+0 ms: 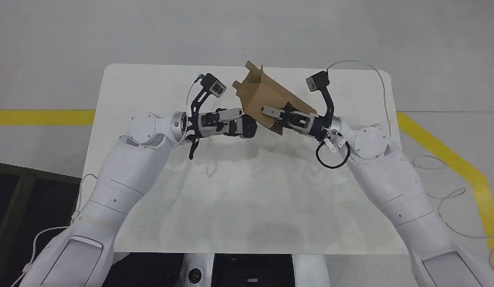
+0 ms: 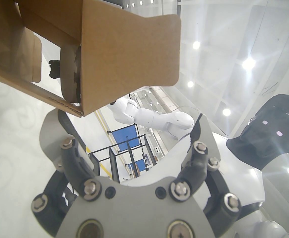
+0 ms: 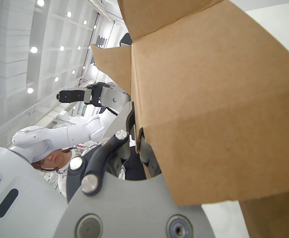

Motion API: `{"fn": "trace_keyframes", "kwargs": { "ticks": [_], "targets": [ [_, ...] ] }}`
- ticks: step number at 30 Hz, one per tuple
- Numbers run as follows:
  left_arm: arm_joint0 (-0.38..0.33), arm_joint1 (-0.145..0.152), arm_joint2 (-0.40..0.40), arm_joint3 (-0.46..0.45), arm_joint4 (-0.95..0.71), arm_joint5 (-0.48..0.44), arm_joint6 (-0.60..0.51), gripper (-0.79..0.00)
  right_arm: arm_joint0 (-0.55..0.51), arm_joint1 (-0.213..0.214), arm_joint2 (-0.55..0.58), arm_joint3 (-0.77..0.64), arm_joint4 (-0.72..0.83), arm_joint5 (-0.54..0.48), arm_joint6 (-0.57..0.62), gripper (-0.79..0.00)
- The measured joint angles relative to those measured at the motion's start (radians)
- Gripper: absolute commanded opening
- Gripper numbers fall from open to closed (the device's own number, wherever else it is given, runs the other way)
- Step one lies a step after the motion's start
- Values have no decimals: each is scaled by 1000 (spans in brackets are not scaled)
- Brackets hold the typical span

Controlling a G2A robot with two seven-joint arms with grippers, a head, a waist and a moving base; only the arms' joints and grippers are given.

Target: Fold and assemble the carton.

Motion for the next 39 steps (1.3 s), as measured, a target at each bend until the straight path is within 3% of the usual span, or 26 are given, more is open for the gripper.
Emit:
{"fn": "trace_keyframes", "kwargs": {
  "ticks": [15,22,31,39],
  "targets": [
    [15,0,-31,-19,4,16,-20,0,14,-11,2,17,21,-13,57,-785],
    [50,23,-127,-19,27,-8,-17,0,55,-3,14,80,118,49,296,-785],
    [150,57,-269,-84,46,-26,6,0,91,-8,5,157,281,123,553,-785],
    [185,62,-299,-135,84,-179,-17,0,136,-12,-18,205,353,237,689,-785]
  ]
}}
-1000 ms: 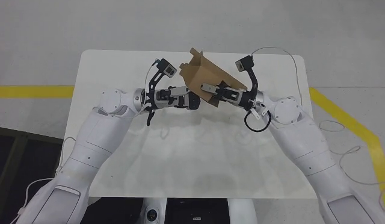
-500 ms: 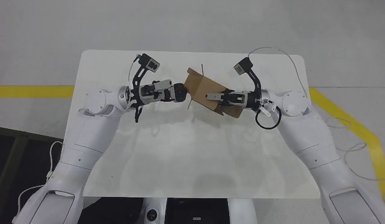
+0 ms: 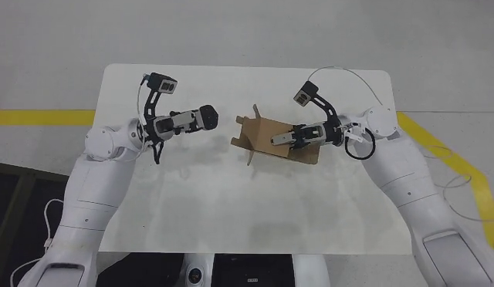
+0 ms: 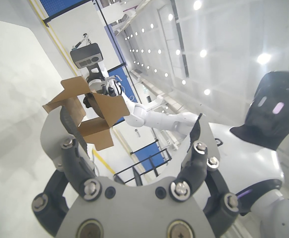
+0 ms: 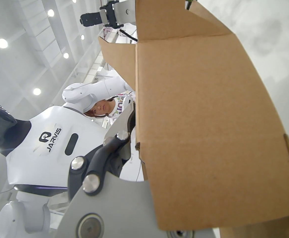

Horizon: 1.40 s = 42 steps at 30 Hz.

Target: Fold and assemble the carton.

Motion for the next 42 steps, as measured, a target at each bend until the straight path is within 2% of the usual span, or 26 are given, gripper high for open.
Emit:
{"fn": "trace_keyframes", "kwargs": {
  "ticks": [2,5,10,23,26,29,34,37,42],
  "targets": [
    [3,3,2,-37,32,-48,59,0,3,-1,-4,7,48,20,19,-785],
    [10,12,9,-75,165,-131,146,0,24,3,-31,27,26,20,20,-785],
    [7,31,53,-89,340,-246,261,0,50,9,-61,45,14,19,19,-785],
    [7,31,53,-94,343,-235,261,0,49,9,-60,45,14,19,19,-785],
    [-5,33,47,-122,461,-233,296,0,49,9,-60,45,14,19,19,-785],
    [-12,29,47,-113,617,-305,377,0,49,9,-60,45,14,19,19,-785],
    [-29,15,52,-26,791,-454,544,0,49,9,-60,45,14,19,19,-785],
    [-30,10,51,-26,899,-459,656,0,49,9,-60,45,14,19,19,-785],
    [-2,20,65,-92,1136,-457,893,0,49,9,-60,45,14,19,19,-785]
  ]
}}
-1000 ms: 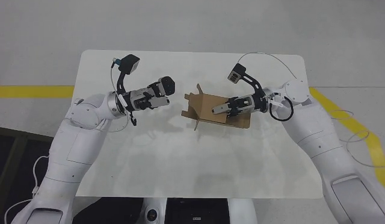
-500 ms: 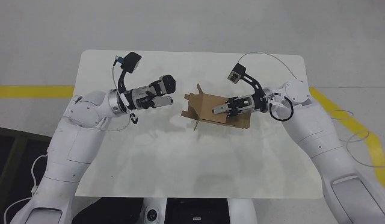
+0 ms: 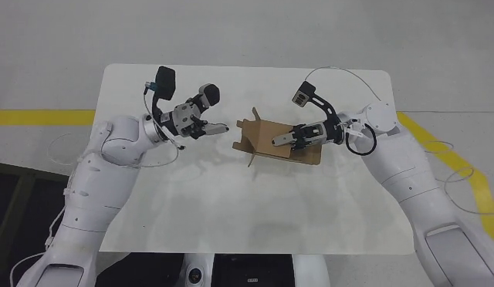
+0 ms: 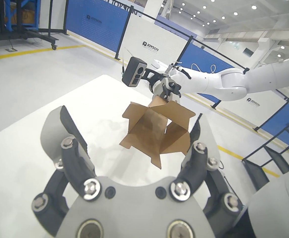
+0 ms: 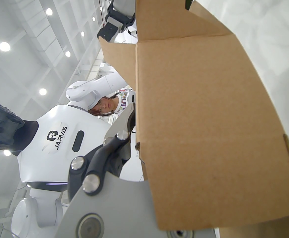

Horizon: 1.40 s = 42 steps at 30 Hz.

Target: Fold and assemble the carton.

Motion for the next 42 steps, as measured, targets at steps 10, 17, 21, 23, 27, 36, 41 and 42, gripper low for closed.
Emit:
{"fn": "trace_keyframes", "kwargs": {
  "ticks": [10,17,21,23,27,36,41,42],
  "targets": [
    [-38,90,146,109,742,0,782,0,0,0,0,0,0,0,0,-785],
    [-111,137,239,252,1126,43,1250,0,0,0,0,0,0,0,0,-785],
    [-118,151,265,244,1123,73,1269,0,0,0,0,0,0,0,0,-785],
    [-118,151,265,244,1124,73,1269,0,0,0,0,0,0,0,0,-785],
    [-118,151,264,245,1124,72,1269,0,0,0,0,0,0,0,0,-785],
    [-101,146,265,233,1080,81,1224,0,0,0,0,0,0,0,0,-785],
    [-104,138,281,216,1025,44,1084,0,0,0,0,0,0,0,0,-785],
    [-111,138,286,213,1038,29,1058,0,0,0,0,0,0,0,0,-785]
  ]
}}
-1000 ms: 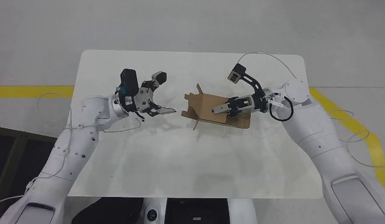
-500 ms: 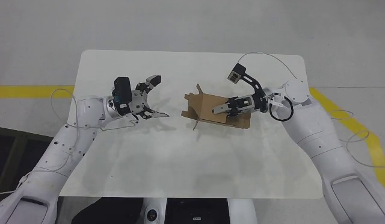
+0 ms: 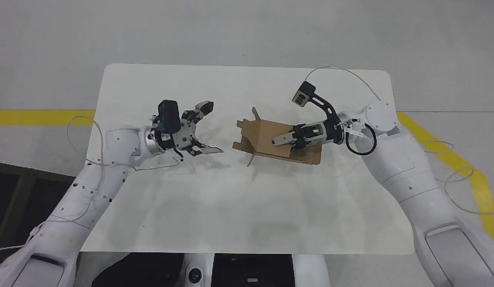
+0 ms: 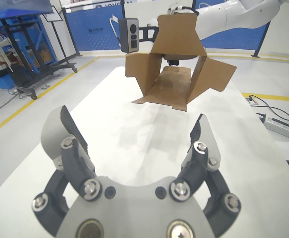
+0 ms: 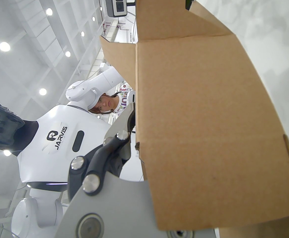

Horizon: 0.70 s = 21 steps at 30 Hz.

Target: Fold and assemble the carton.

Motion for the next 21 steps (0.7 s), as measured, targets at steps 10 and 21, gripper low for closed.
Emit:
{"fn": "trace_keyframes", "kwargs": {
  "ticks": [10,21],
  "targets": [
    [-83,31,178,-10,115,-29,-36,0,0,0,0,0,0,0,0,-785],
    [-187,47,399,0,-23,-29,-1,0,0,0,0,0,0,0,0,-785]
  ]
}}
